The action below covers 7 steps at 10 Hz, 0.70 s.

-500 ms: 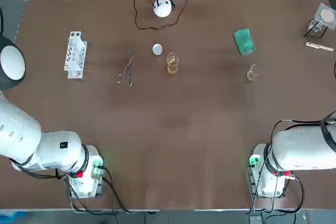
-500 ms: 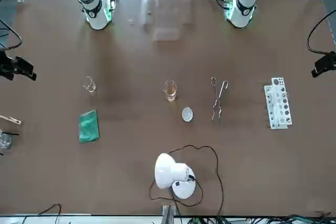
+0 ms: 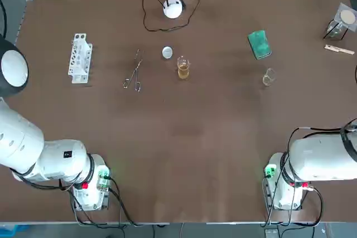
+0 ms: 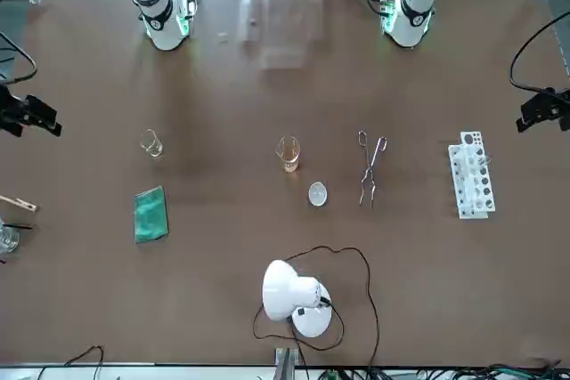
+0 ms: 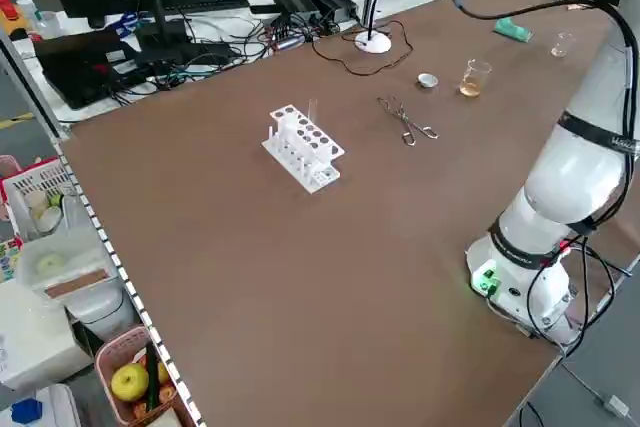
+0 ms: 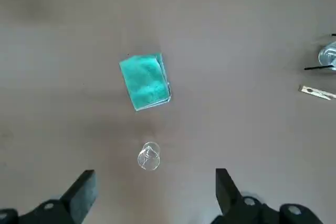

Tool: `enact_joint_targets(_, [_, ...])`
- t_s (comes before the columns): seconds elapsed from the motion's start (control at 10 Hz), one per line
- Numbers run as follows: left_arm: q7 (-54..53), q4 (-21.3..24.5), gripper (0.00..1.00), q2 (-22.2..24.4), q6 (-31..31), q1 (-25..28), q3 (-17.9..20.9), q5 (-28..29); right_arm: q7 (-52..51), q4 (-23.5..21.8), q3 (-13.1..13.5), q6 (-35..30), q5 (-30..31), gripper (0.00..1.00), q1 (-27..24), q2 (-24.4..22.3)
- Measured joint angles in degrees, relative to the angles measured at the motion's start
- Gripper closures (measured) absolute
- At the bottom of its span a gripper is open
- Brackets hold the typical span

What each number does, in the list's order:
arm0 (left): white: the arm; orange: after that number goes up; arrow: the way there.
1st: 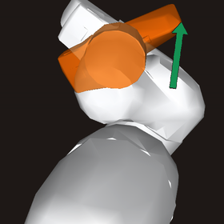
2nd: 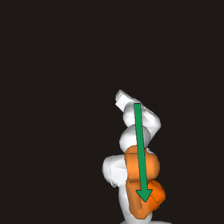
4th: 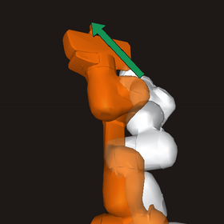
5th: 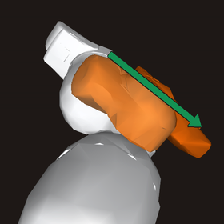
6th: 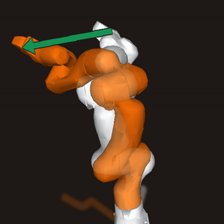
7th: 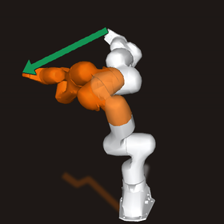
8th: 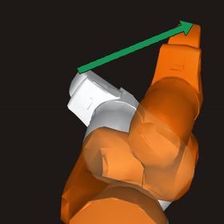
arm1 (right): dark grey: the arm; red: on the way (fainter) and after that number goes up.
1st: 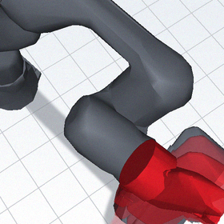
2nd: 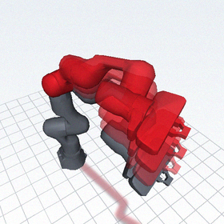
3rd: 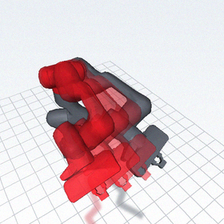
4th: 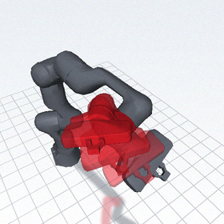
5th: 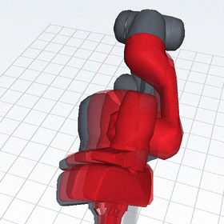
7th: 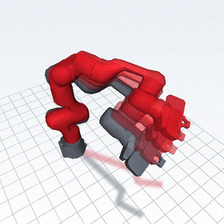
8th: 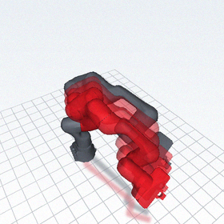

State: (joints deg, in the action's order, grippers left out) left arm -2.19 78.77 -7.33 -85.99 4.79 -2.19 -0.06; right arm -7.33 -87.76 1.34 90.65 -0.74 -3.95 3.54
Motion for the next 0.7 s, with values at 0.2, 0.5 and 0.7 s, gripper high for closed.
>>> enact_joint_targets(0.2, [-3.4,0.0,0.00,-1.5,-0.2,0.8,0.4,0.0,-5.2,-0.6,0.1,-0.1,0.0,0.00,-0.4,0.0])
enact_joint_targets(0.5, [-18.0,0.0,0.00,-2.1,-0.4,5.8,2.7,-3.2,-14.8,-1.3,0.1,-0.1,-0.3,0.00,-0.4,0.0])
enact_joint_targets(0.7, [-26.4,0.0,0.00,-2.7,-0.4,9.3,2.9,-4.5,-22.1,-2.5,0.1,0.3,-2.8,0.00,-1.2,0.1])
